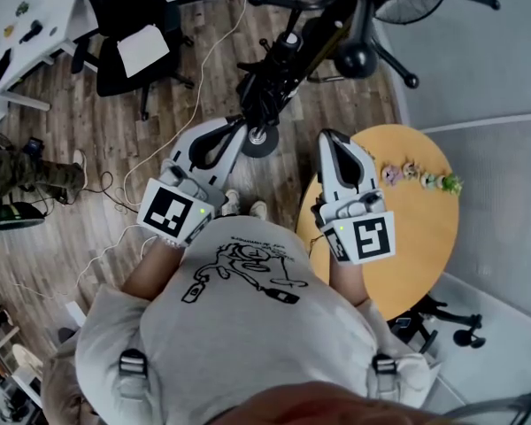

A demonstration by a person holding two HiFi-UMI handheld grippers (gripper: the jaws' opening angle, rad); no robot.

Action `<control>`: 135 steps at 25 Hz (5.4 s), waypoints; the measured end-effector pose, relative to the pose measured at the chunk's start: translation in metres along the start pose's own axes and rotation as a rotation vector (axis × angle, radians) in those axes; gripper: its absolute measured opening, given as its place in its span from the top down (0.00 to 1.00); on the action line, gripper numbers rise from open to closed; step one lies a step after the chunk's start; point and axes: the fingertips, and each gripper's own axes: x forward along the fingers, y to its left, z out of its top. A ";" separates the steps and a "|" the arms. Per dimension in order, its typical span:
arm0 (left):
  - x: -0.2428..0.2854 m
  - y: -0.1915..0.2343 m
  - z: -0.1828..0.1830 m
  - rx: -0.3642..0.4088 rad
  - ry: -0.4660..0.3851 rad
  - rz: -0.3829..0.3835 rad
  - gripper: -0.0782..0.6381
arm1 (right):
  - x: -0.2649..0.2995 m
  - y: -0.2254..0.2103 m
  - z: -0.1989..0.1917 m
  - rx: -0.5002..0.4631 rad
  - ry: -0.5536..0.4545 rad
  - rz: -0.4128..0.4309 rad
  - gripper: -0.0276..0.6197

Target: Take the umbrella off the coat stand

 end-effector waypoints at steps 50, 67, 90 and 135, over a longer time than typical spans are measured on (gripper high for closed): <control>0.095 0.046 -0.037 -0.006 0.026 -0.003 0.62 | -0.017 -0.002 0.005 -0.008 -0.008 -0.043 0.93; 0.142 0.064 -0.073 -0.027 0.125 -0.020 0.46 | -0.022 0.000 0.003 -0.012 -0.003 -0.054 0.93; 0.165 0.072 -0.093 0.050 0.195 0.002 0.56 | -0.030 -0.004 -0.004 -0.007 0.006 -0.091 0.93; 0.118 0.074 -0.022 0.067 0.081 0.056 0.59 | -0.026 0.005 -0.001 0.000 -0.013 -0.059 0.93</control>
